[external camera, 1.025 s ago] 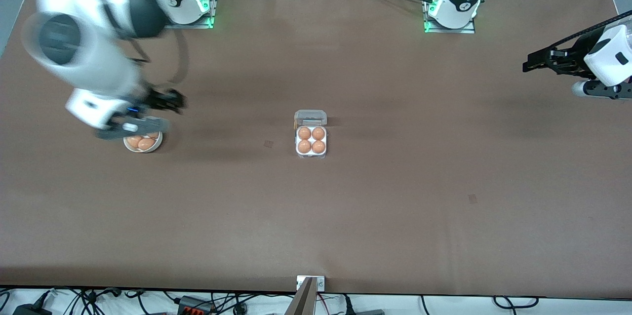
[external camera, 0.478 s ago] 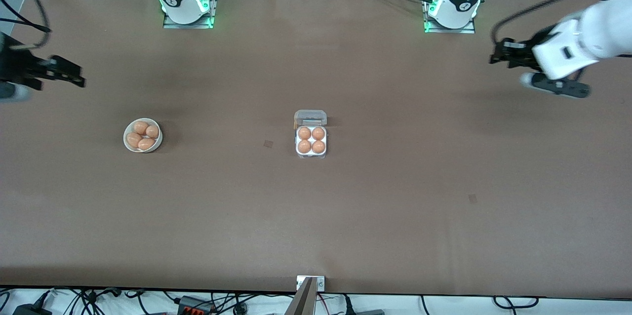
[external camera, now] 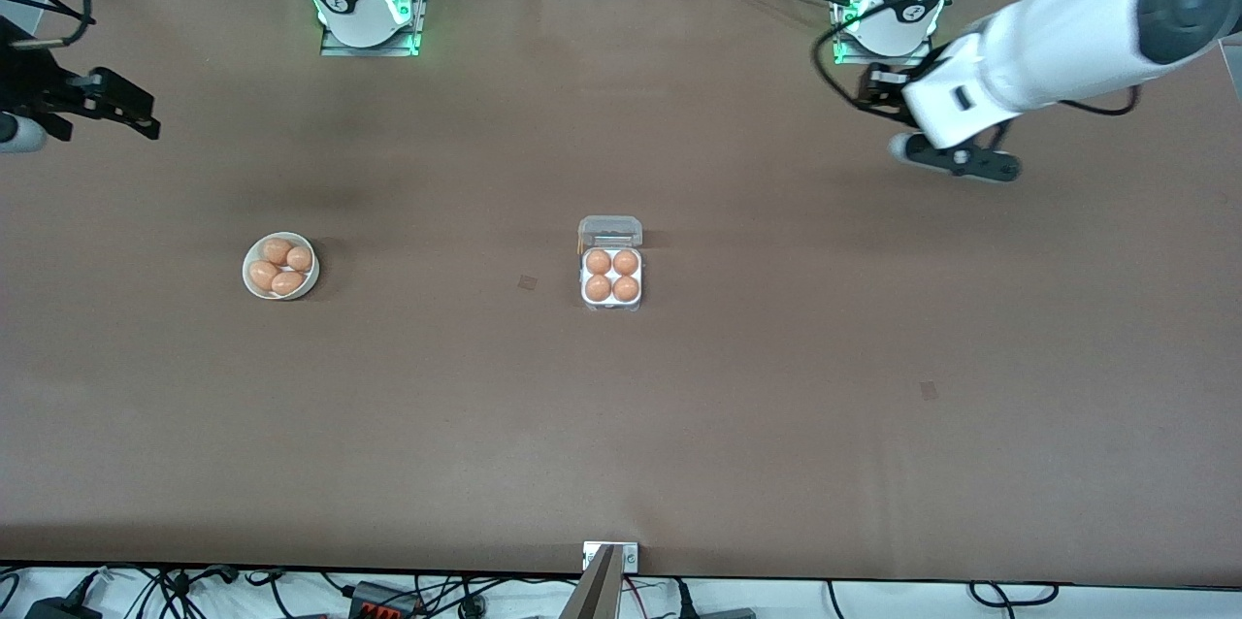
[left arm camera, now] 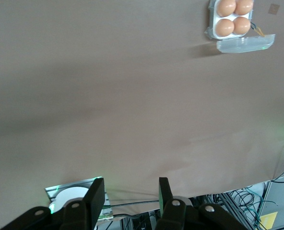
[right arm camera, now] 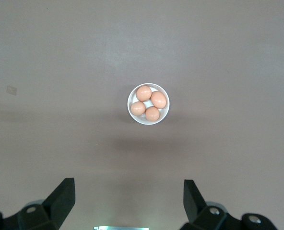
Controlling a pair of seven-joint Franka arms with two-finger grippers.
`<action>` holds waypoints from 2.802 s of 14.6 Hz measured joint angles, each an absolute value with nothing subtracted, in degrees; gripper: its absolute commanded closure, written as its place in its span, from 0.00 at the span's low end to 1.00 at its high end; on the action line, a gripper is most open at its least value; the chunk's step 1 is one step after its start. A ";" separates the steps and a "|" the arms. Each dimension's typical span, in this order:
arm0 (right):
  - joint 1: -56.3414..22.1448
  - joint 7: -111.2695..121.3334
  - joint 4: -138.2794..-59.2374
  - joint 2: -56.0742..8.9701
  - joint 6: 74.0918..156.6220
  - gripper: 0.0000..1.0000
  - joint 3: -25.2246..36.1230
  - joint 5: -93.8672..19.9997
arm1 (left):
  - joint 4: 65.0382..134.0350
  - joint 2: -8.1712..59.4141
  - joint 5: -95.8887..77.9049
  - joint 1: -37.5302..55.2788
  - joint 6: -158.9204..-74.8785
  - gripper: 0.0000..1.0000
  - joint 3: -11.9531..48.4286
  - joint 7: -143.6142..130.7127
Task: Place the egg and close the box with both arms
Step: 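Move the left gripper over the open carton lid, then grasp the clear lid edge with the left gripper and fold it over the eggs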
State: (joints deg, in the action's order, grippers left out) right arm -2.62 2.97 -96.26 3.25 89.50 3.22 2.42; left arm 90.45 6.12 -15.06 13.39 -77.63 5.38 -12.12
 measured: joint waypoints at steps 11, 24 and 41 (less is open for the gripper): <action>-2.68 2.61 -96.37 2.72 89.70 0.00 3.00 -0.17 | 85.48 20.54 -15.96 31.60 -93.59 0.71 5.59 -25.56; -2.41 2.58 -96.38 2.71 89.00 0.00 3.31 -0.36 | 82.22 34.84 -16.02 42.20 -106.34 0.97 5.83 -30.99; -2.42 2.56 -96.38 2.71 88.95 0.00 3.30 -0.36 | 81.74 42.29 -16.02 42.53 -115.61 0.99 4.38 -27.88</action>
State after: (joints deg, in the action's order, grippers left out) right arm -2.42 2.56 -96.38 2.71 88.95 3.30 -0.36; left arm 81.74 42.29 -16.02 42.53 -115.61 4.38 -27.88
